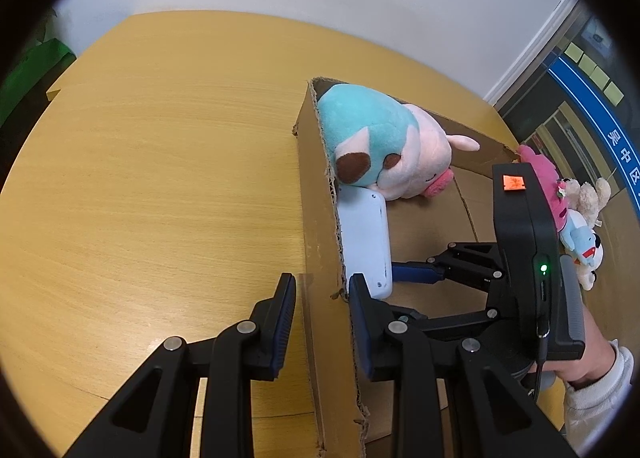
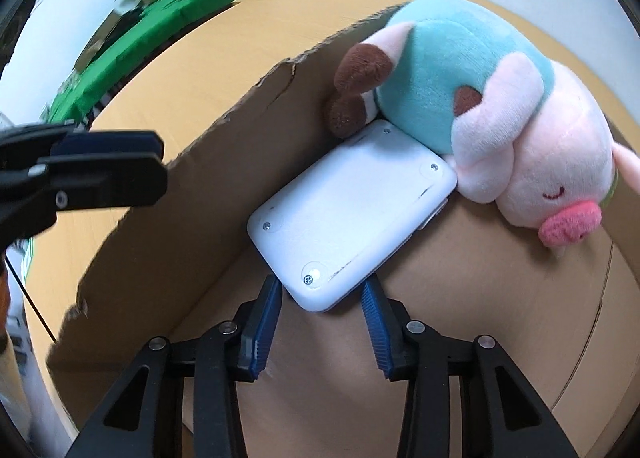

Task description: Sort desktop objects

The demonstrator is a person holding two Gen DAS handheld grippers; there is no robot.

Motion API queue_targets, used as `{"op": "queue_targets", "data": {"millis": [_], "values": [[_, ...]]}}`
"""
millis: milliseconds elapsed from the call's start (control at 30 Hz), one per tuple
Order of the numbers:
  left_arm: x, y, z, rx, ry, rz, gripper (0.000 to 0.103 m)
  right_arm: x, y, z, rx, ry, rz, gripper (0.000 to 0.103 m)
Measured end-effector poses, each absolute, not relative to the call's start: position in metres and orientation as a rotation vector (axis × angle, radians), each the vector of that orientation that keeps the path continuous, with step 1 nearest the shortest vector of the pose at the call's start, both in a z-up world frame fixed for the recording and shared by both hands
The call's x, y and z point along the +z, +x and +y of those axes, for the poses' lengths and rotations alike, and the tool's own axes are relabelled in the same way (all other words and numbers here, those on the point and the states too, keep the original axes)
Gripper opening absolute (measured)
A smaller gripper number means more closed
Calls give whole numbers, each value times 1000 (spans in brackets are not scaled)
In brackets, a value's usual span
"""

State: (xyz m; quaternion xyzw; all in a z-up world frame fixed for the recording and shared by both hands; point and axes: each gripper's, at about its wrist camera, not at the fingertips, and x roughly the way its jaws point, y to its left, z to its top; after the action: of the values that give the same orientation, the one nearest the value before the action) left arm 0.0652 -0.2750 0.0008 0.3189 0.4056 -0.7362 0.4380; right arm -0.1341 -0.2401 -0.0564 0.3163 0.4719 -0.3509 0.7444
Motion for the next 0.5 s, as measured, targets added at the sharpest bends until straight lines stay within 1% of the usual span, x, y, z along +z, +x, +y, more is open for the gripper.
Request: {"op": "queue_targets", "data": {"millis": [167,267,300,333,433,500], "values": [[2,63,-275,-1819,809,997,27,-60,-163,-232,-767,670,1036,42],[4,59,-272,-1813,833,970,27,-60,-163,-232,-805,627,1055,54],[5,58,-270,-1815,837,964,27,-57,-169,-229,-819,620,1061,62],[7,59,-269,-1816,839,962,27,-53,-178,-224,-830,614,1053,66],[24,60,-258,-1828,805,937,27,-26,-208,-207,-849,606,988,70],[46,59,-243,-1840,775,864,27,3,-237,-189,-890,584,919,73]]}}
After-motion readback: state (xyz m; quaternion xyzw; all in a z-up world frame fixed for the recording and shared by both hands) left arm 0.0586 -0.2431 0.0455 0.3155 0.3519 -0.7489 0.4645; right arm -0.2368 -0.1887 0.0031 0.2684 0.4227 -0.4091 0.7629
